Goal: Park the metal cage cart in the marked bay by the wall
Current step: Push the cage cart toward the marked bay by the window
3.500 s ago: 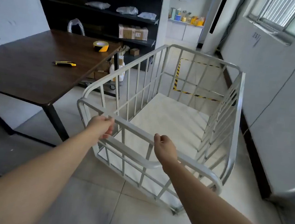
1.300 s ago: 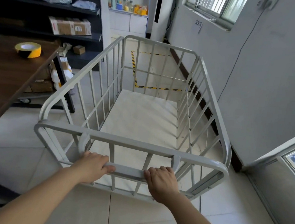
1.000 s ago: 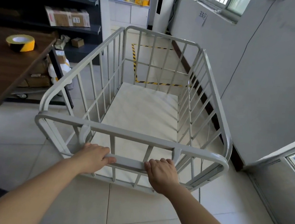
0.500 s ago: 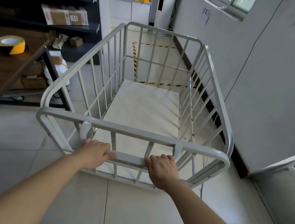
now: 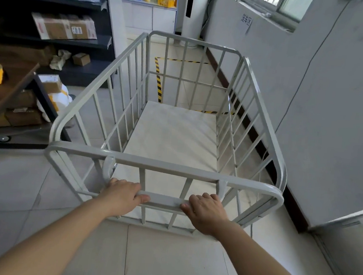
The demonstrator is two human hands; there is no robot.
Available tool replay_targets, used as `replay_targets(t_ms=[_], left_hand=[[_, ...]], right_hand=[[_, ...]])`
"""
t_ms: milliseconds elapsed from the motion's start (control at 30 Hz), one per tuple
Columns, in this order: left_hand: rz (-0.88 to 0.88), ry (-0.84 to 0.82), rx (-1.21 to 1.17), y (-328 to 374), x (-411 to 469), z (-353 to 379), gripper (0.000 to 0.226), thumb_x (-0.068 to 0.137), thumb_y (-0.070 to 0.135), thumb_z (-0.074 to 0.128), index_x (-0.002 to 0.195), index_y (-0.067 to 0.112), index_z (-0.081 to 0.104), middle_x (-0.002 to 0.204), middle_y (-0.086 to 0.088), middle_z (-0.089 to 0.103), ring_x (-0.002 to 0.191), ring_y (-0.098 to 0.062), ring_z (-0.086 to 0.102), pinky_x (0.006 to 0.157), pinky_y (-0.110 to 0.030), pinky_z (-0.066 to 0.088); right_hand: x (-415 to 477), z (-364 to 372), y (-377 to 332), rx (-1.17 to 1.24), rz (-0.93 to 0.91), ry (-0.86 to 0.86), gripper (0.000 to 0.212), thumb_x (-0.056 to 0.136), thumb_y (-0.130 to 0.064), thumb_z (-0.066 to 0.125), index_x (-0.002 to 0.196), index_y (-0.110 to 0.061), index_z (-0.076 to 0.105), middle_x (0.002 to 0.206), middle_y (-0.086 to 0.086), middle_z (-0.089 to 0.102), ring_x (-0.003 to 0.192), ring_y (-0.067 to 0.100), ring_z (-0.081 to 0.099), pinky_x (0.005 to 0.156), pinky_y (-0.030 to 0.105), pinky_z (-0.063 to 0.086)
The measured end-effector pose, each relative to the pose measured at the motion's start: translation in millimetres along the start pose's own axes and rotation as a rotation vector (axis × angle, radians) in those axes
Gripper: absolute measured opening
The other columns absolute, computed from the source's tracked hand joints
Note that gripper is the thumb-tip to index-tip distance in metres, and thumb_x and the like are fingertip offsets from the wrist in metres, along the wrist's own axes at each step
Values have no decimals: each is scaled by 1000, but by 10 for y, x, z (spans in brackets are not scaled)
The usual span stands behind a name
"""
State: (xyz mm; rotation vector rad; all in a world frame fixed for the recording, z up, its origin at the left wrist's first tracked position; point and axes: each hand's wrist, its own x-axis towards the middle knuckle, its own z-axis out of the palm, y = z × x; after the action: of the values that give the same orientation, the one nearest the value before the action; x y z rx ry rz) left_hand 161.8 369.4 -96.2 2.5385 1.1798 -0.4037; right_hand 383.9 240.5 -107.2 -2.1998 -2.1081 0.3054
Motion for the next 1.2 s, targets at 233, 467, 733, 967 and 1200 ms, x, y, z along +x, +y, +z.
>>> replay_targets(t_ms=[233,467,733,967,1200], left_hand=[[27,19,29,-105,608,-201,44,94,62,24,85,23,43,92,1,59,99,-25,55,89,-38,32],[30,33,33,-181,1174,-400,43,94,61,24,86,22,42,101,-3,63,102,-27,54,87,-39,30],[12,27,43,-250,1811,-687,44,93,62,25,84,22,41,98,-2,63,100,-26,55,90,-38,32],[-6,20,45,-272,2342,-971,41,95,59,26,87,22,41,100,0,62,103,-23,54,94,-37,32],[-16,-18,14,-343,2812,-1188,40,95,59,26,86,23,41,86,6,50,90,-18,46,93,-35,30]], right_hand=[[544,-129,293,-4,31,0,95,57,-76,-33,85,-22,40,98,3,64,96,25,51,90,37,32],[1054,-244,562,-13,46,8,97,53,-77,-35,86,-23,39,102,3,65,99,25,51,92,37,32],[1671,-372,903,-23,32,-16,84,65,-78,-19,87,-22,40,105,5,65,102,27,52,94,39,32],[2205,-531,1175,-34,46,-66,95,62,-71,-19,99,-18,52,108,8,63,105,28,51,96,41,31],[2645,-618,1406,-32,52,-67,94,64,-71,-18,99,-19,52,107,6,64,104,27,51,95,40,31]])
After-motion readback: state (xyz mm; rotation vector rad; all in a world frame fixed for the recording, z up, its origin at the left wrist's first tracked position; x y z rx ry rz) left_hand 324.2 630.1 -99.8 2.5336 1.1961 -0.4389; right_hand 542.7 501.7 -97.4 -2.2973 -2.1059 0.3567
